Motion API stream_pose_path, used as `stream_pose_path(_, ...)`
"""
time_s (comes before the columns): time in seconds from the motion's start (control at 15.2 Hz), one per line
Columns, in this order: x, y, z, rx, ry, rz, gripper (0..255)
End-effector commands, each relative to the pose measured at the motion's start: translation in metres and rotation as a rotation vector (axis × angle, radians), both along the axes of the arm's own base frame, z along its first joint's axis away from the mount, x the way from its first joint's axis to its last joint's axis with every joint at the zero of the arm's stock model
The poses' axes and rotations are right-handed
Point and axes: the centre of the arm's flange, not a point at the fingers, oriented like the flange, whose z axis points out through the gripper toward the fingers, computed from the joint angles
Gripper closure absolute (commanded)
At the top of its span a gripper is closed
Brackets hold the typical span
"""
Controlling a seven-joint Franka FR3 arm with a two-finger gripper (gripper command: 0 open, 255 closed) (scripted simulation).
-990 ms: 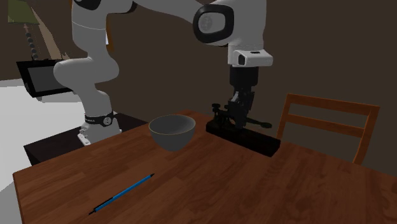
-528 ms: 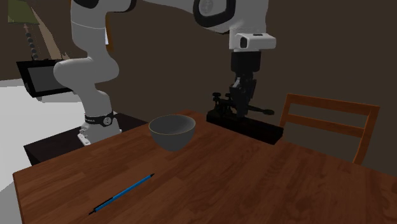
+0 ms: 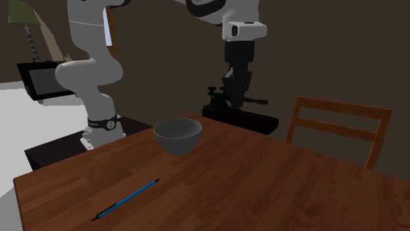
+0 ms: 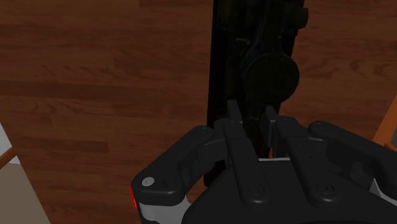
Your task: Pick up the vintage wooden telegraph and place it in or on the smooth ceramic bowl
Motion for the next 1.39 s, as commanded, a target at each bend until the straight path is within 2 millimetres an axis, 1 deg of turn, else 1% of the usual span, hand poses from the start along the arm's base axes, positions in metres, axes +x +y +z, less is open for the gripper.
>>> stream_pose_path(0.0, -0.026, 0.001, 0.0, 0.0, 0.0, 0.0, 255)
stream_pose_path(0.99, -0.226, -0.008, 0.009, 0.0, 0.0, 0.0, 255)
stream_pose_path(1.32, -0.226, -0.008, -0.017, 0.0, 0.0, 0.0, 255)
